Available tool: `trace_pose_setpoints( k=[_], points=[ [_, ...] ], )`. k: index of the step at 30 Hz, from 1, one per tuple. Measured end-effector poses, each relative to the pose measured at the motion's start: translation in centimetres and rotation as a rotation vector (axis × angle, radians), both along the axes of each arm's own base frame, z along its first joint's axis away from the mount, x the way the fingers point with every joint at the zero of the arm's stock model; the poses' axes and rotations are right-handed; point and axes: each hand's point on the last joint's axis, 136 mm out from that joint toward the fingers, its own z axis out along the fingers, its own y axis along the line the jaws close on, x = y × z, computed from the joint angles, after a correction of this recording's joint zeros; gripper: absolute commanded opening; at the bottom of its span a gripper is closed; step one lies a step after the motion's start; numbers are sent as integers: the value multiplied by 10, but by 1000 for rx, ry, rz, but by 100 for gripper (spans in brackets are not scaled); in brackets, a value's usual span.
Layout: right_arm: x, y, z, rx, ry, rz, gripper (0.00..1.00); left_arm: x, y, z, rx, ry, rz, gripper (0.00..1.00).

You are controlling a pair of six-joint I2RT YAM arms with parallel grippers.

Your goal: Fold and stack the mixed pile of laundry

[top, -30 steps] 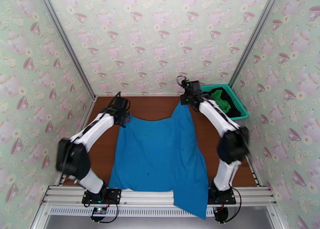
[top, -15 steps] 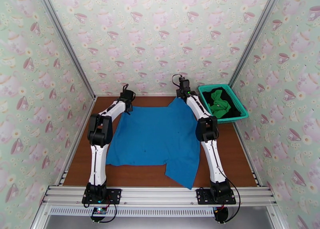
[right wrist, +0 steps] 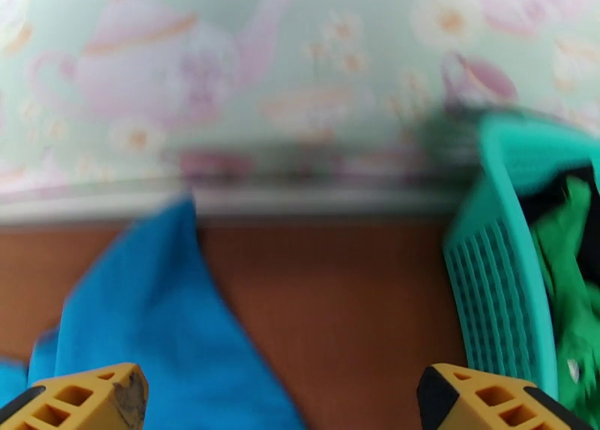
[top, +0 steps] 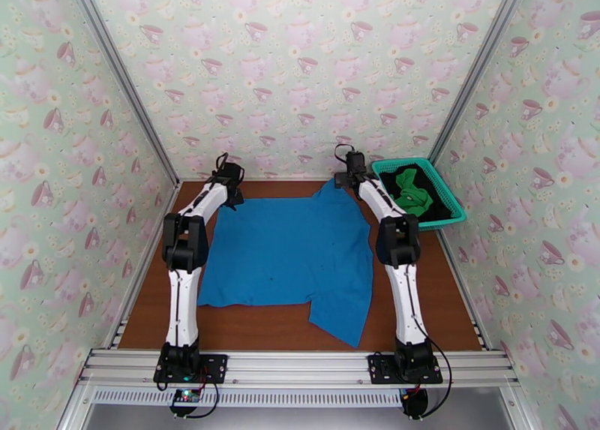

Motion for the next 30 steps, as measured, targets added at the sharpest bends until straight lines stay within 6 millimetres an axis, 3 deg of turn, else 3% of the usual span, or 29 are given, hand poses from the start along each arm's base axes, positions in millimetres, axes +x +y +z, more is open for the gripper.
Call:
trace_pose_setpoints(
  k=[3,6,9,12,16,19,22,25,30],
  points=[
    [-57,-1,41,35,-2,4,100,-39,0,42,-8,-21,-4,97],
    [-127,7,91,98,-49,27,99,-90,-3,81,-61,-75,-2,93],
    [-200,23,114,178,-78,75,95,-150,-9,89,-164,-97,-4,90],
    [-265,48,95,240,-25,152,89,-205,-20,63,-268,-38,-8,86],
    [-334,79,28,268,168,245,83,-274,-27,15,-336,117,41,87],
    [-363,89,-3,259,265,270,78,-318,-22,-7,-353,174,115,87],
    [-373,98,-10,270,290,290,75,-348,-13,-17,-373,174,199,86],
    [-370,107,-11,294,289,303,70,-363,-7,-27,-393,172,276,85],
    [-368,116,-30,290,341,317,66,-377,-5,-58,-416,247,390,81]
  ],
)
